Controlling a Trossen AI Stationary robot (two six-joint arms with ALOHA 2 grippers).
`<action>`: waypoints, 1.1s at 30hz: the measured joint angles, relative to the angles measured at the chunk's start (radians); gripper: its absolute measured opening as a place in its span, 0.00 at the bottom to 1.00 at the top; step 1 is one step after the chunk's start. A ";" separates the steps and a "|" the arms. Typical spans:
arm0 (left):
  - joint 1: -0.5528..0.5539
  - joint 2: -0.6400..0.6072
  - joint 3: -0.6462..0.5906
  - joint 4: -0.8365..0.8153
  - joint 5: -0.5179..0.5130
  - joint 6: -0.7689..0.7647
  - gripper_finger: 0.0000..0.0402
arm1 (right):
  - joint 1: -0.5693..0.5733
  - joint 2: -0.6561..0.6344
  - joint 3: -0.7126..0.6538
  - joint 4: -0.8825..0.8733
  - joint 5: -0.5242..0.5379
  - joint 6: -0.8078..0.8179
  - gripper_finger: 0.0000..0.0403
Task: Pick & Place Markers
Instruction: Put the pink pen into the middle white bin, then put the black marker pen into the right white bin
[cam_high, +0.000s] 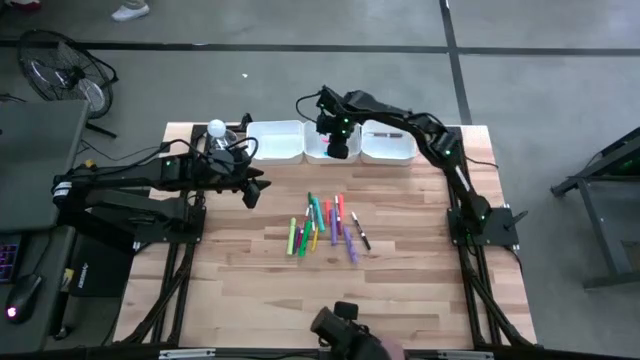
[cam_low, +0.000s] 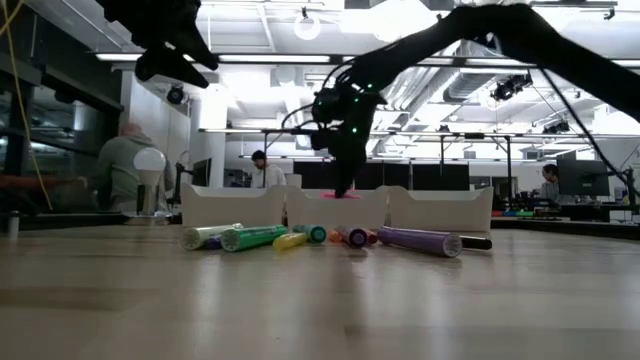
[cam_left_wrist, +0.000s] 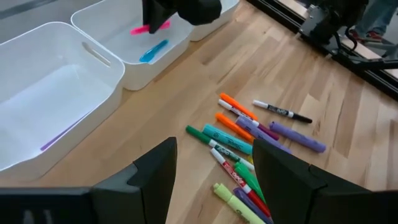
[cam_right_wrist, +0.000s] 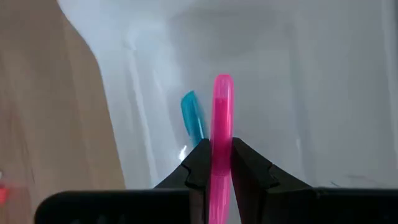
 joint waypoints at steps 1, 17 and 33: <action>0.000 0.000 0.000 0.000 0.000 -0.001 0.51 | 0.000 0.015 0.019 -0.024 0.000 -0.007 0.09; 0.000 0.000 0.000 -0.002 0.000 -0.017 0.51 | 0.001 0.062 0.079 -0.108 -0.005 -0.025 0.12; 0.000 0.000 0.000 -0.002 0.002 -0.017 0.51 | 0.009 0.036 0.079 -0.124 0.045 0.131 0.35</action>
